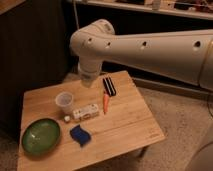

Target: Move the arm in a circular motion

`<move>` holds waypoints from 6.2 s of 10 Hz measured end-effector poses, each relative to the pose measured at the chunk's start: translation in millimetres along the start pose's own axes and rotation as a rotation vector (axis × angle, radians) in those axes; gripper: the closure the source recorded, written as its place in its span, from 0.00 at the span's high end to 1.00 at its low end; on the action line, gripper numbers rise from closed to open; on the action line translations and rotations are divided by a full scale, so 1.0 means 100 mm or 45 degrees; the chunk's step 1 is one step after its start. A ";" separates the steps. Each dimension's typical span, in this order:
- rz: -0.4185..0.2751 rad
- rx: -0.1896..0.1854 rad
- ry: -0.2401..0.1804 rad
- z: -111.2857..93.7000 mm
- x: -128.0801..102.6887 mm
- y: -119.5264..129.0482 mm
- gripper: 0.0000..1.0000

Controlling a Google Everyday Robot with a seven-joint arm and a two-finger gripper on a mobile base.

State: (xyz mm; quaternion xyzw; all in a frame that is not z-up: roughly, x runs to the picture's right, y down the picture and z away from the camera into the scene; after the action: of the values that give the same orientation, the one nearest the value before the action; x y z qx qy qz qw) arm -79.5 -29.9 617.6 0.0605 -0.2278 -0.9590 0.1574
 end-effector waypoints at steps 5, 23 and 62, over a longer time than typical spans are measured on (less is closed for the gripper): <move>0.000 0.000 0.000 0.00 0.00 0.00 0.04; -0.008 0.121 0.077 0.55 -0.23 -0.31 0.04; 0.176 0.302 -0.050 -0.03 -2.31 -1.08 0.04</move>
State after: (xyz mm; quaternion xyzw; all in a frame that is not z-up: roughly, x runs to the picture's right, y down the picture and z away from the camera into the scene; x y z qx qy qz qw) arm 109.0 136.3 576.3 0.0441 -0.3463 -0.9131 0.2105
